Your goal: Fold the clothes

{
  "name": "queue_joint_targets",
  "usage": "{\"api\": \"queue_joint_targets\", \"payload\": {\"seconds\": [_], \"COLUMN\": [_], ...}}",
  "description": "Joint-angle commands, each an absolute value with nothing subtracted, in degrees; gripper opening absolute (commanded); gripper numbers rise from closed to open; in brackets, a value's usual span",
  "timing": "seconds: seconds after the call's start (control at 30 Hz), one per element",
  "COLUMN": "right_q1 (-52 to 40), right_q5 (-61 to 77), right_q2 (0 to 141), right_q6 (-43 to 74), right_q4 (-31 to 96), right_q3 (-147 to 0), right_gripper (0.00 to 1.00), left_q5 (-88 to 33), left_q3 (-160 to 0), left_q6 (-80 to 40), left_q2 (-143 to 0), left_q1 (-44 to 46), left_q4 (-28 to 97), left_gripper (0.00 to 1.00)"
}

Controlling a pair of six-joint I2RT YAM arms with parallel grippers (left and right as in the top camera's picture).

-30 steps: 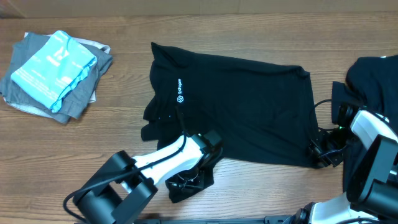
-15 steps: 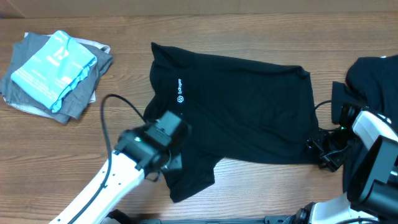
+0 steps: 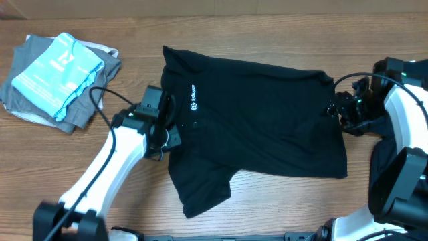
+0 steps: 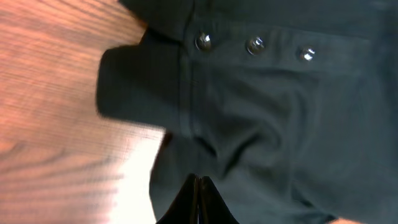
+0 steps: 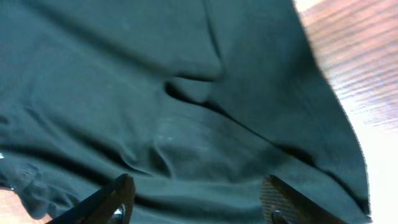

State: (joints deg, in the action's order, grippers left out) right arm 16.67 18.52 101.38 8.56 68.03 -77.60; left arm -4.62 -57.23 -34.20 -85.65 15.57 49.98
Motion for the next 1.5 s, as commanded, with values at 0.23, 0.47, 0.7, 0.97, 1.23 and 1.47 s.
{"api": "queue_joint_targets", "payload": {"seconds": [0.23,0.47,0.7,0.97,1.23,1.47], "right_q1": [14.24,14.26,14.44,14.59,15.29,13.17], "right_q5": [21.65,22.61,23.03,23.99,25.71,20.56], "right_q2": [103.74,108.49,113.19,115.44,115.20,116.01], "right_q6": [0.16,0.19,1.54,1.67,3.73,4.54], "right_q4": [55.57,52.66,52.10,48.95,51.51,45.67], "right_q3": [-78.17,-78.06,-78.06,-78.06,-87.53,-88.73], "right_gripper": [0.63,0.63,0.62,0.61,0.57,0.34], "left_q5": [-8.91,-1.89,-1.91,-1.91,-1.91,-1.91], "left_q3": [-58.04,-58.02,-58.00,-57.98,-57.95,-57.98], "left_q6": [-28.32,-25.23,-25.26,-25.26,-25.26,-25.26], "left_q2": [-88.44,-88.44,-88.44,-88.44,-88.44,-88.44], "left_q1": [3.66,2.22,2.26,2.26,2.26,2.26], "left_q4": [52.60,59.20,60.18,61.01,60.80,60.80], "left_gripper": [0.13,0.87,1.00,1.00,1.00,1.00]}}
